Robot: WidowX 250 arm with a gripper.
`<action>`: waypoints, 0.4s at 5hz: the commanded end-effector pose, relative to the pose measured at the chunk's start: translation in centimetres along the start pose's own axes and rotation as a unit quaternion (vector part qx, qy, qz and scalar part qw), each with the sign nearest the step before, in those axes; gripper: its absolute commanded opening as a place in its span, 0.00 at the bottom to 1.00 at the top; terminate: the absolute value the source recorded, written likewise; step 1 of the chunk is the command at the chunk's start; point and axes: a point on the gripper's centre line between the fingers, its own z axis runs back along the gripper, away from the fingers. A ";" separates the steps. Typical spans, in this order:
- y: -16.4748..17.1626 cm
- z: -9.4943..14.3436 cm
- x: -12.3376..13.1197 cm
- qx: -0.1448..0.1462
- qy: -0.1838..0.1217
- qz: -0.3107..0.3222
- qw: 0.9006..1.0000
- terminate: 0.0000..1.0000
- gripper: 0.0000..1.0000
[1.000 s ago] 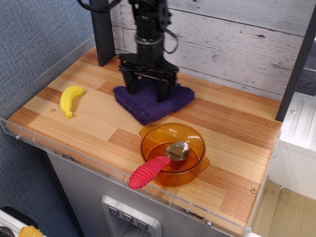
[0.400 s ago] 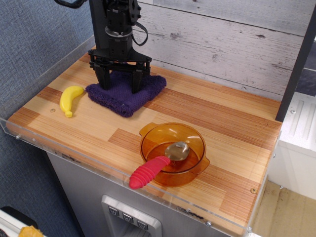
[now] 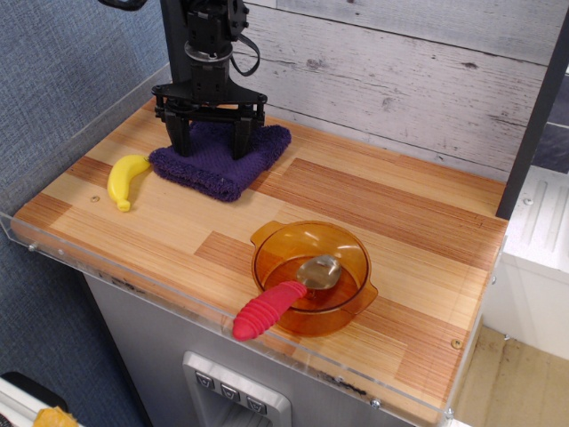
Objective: Move the purple cloth to the upper right of the banana
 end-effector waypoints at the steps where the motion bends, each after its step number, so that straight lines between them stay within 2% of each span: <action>1: 0.7 2.2 0.1 0.001 -0.028 0.018 0.999 0.00 1.00; 2: 0.8 4.2 0.5 0.000 -0.046 0.013 0.999 0.00 1.00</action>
